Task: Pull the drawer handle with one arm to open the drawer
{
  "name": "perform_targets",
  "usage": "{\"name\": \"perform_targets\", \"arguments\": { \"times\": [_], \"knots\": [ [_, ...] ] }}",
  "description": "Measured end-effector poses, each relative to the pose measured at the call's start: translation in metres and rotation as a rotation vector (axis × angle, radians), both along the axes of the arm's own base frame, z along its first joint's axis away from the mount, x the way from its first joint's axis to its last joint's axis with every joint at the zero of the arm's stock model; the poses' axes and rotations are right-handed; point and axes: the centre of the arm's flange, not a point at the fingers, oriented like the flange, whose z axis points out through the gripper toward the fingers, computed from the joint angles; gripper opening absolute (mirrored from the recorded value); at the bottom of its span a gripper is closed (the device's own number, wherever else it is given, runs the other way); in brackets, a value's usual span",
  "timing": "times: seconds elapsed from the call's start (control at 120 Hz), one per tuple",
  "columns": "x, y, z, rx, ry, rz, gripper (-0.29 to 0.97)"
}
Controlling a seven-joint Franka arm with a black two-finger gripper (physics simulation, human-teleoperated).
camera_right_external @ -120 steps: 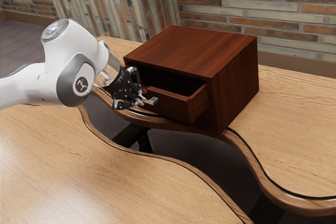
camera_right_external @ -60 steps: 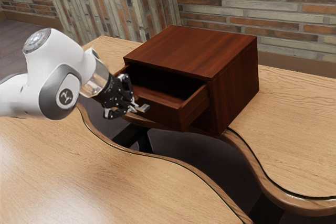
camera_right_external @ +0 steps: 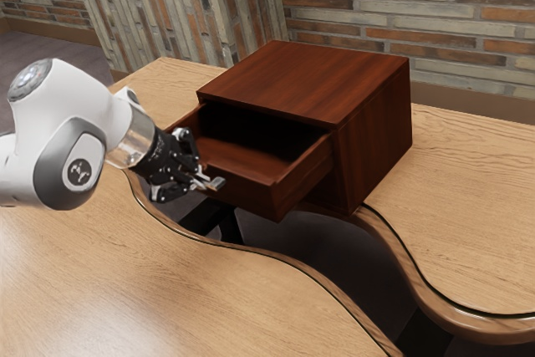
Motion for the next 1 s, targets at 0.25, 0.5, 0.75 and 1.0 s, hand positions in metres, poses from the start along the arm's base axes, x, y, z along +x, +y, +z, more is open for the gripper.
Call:
{"name": "perform_targets", "arguments": {
  "times": [0.25,0.5,0.75,1.0],
  "knots": [
    [-0.013,0.001,0.0,0.001,-0.005,0.0,-0.11],
    [-0.02,0.006,0.0,-0.003,-0.008,0.008,-0.03],
    [-0.032,0.011,0.028,-0.002,-0.038,0.009,0.19],
    [0.044,0.013,0.135,0.022,0.203,-0.033,0.51]
  ]
}}
